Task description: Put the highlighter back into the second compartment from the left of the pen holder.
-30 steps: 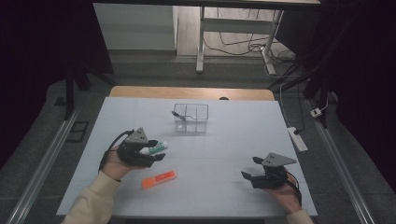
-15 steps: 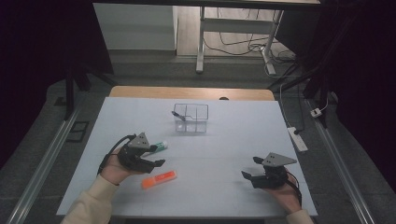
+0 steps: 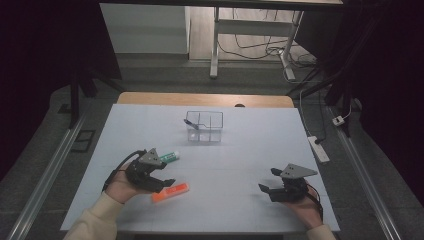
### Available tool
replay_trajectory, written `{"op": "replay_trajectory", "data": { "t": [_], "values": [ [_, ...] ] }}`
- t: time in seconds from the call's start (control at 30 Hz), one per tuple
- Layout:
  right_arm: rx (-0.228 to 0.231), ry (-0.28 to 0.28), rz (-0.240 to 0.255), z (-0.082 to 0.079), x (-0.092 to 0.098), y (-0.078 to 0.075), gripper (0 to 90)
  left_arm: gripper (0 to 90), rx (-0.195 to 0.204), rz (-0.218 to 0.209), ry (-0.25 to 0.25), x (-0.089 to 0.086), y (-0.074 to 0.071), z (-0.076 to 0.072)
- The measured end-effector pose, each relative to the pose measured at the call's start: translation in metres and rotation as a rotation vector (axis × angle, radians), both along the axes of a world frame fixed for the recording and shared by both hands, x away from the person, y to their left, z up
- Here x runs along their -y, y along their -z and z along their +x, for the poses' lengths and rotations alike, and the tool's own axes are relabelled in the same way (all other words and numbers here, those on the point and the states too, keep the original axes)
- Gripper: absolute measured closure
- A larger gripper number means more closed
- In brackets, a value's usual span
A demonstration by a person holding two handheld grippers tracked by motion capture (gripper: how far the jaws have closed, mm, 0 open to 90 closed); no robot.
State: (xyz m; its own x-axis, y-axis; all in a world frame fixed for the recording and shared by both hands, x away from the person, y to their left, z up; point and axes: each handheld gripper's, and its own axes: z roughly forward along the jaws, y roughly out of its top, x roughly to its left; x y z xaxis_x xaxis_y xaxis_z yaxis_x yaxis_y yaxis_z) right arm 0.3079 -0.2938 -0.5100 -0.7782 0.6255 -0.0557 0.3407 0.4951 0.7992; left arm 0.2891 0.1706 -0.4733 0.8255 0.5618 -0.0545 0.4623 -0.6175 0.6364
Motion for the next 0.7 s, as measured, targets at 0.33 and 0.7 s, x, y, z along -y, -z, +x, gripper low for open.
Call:
{"op": "replay_trajectory", "data": {
  "t": [0.33,0.7],
  "values": [
    [0.006,-0.001,-0.005,0.000,0.000,0.000,23.1,27.7,-0.069,0.049,0.001,-0.002,0.014,-0.004],
    [0.005,-0.001,-0.011,0.000,-0.001,0.001,23.2,24.6,-0.114,0.126,0.017,0.004,0.028,-0.007]
  ]
}}
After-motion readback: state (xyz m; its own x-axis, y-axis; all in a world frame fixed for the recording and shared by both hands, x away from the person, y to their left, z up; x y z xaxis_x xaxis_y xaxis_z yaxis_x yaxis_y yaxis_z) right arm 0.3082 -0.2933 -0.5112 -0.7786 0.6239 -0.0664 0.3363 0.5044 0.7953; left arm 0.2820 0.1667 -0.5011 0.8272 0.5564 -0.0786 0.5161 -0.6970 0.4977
